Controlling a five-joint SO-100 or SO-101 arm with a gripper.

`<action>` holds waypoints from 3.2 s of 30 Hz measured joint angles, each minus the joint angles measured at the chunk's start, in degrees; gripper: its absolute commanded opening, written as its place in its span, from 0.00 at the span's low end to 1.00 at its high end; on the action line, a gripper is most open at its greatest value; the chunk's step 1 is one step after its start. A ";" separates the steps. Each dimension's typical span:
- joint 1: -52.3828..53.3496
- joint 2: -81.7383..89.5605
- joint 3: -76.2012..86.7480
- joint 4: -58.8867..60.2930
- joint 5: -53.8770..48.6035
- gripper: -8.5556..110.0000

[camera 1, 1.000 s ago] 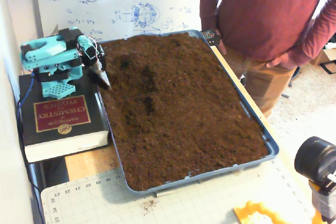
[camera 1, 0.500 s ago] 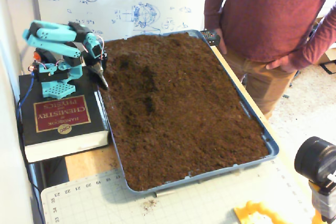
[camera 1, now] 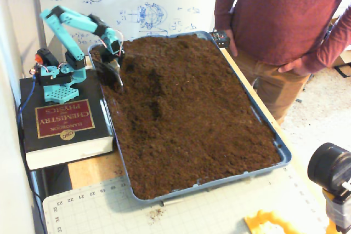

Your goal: Build a berm.

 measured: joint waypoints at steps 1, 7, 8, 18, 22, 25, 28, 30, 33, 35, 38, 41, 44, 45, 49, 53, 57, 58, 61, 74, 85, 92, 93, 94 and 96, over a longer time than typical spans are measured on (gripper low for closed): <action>0.00 -1.85 -0.97 -0.09 0.00 0.08; 0.09 -9.58 -6.94 -0.44 0.09 0.08; 0.00 -10.37 -8.09 -0.44 0.26 0.08; 0.62 -11.51 -20.39 -0.44 0.62 0.07; 2.90 -11.51 -22.68 -0.44 0.62 0.07; 4.57 -11.51 -23.64 -0.44 0.62 0.07; 6.33 -11.51 -24.79 -0.44 0.62 0.07; 7.21 -11.51 -25.22 -0.35 0.62 0.07; 7.56 -9.84 -25.22 0.09 0.62 0.07; 7.56 -6.77 -24.35 1.58 0.62 0.07; 7.65 -1.14 -20.83 5.54 0.62 0.07; 7.65 2.99 -16.79 9.32 0.62 0.08; 7.65 4.48 -11.87 11.43 0.62 0.08; 7.65 4.57 -10.37 11.69 0.62 0.08; 7.12 4.57 -4.75 12.04 0.62 0.08; 2.46 2.72 -3.87 12.04 0.70 0.08; -1.23 -3.43 -4.31 10.99 0.70 0.08; -1.14 -5.19 -5.27 10.02 0.70 0.08; -1.23 -10.46 -9.49 5.89 0.44 0.08; 1.32 -24.35 -25.31 -2.72 0.00 0.08; 8.44 -25.75 -35.51 -3.96 0.00 0.08; 9.84 -25.75 -36.65 -4.39 0.00 0.08; 9.93 -25.75 -36.65 -4.39 0.00 0.07; 9.93 -25.75 -36.65 -4.39 0.00 0.07; 9.93 -25.75 -37.35 -4.39 0.00 0.07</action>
